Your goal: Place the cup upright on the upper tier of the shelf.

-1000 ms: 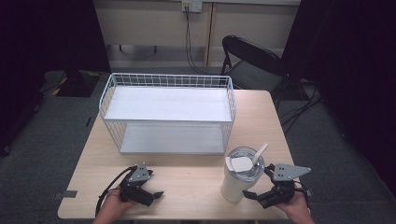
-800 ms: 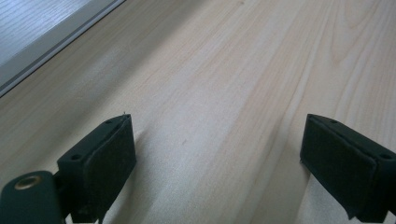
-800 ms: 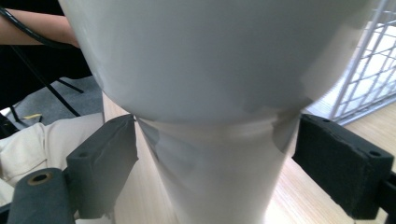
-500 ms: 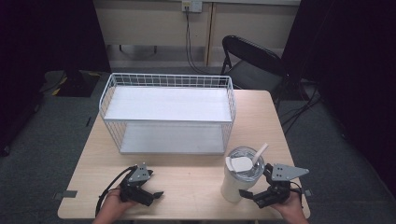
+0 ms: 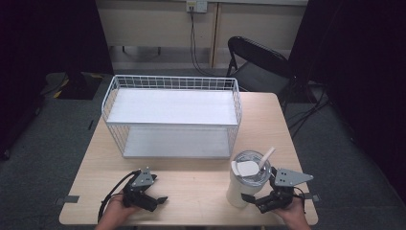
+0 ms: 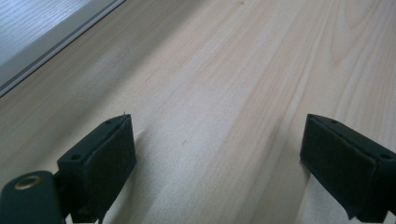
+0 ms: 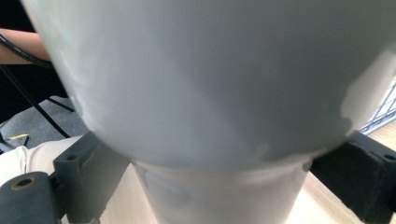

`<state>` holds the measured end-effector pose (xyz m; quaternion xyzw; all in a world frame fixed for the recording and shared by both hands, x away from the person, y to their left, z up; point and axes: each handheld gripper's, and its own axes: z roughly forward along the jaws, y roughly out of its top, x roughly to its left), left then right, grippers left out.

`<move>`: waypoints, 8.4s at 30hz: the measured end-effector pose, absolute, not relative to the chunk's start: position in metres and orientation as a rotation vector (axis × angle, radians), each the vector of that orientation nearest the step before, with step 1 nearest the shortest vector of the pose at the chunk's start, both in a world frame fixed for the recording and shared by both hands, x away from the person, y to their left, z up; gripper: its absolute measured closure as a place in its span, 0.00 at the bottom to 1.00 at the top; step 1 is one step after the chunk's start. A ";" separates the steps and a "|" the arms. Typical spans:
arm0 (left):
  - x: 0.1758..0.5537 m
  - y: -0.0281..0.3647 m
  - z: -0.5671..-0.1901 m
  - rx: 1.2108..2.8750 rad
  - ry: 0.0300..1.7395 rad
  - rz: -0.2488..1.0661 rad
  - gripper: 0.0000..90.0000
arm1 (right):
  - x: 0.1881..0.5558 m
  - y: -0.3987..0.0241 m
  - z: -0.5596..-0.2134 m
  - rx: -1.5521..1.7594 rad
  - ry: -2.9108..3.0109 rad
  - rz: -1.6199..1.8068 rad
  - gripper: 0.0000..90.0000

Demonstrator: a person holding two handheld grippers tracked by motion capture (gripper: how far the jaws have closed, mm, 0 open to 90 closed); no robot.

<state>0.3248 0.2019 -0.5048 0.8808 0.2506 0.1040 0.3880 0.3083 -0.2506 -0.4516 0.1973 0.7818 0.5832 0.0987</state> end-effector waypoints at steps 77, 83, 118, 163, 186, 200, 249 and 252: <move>0.325 0.202 -0.505 2.241 0.638 0.264 0.11 | 0.350 -0.200 -0.355 0.521 2.216 1.848 0.10; 0.325 0.202 -0.505 2.241 0.637 0.265 0.11 | 0.354 -0.194 -0.345 0.523 2.222 1.863 0.10; 0.325 0.202 -0.505 2.241 0.638 0.265 0.11 | 0.377 -0.159 -0.289 0.499 2.250 1.875 0.10; 0.325 0.202 -0.504 2.243 0.636 0.266 0.11 | 0.415 -0.119 -0.222 0.564 2.198 1.847 0.10; 0.325 0.202 -0.504 2.242 0.636 0.266 0.11 | 0.449 -0.105 -0.223 0.649 2.117 1.779 0.10; 0.325 0.202 -0.504 2.245 0.635 0.262 0.11 | 0.471 -0.096 -0.234 0.706 2.074 1.728 0.10; 0.324 0.202 -0.505 2.238 0.643 0.263 0.11 | 0.481 -0.093 -0.256 0.697 2.097 1.665 0.09; 0.324 0.202 -0.505 2.238 0.642 0.265 0.11 | 0.481 -0.092 -0.255 0.709 2.098 1.661 0.09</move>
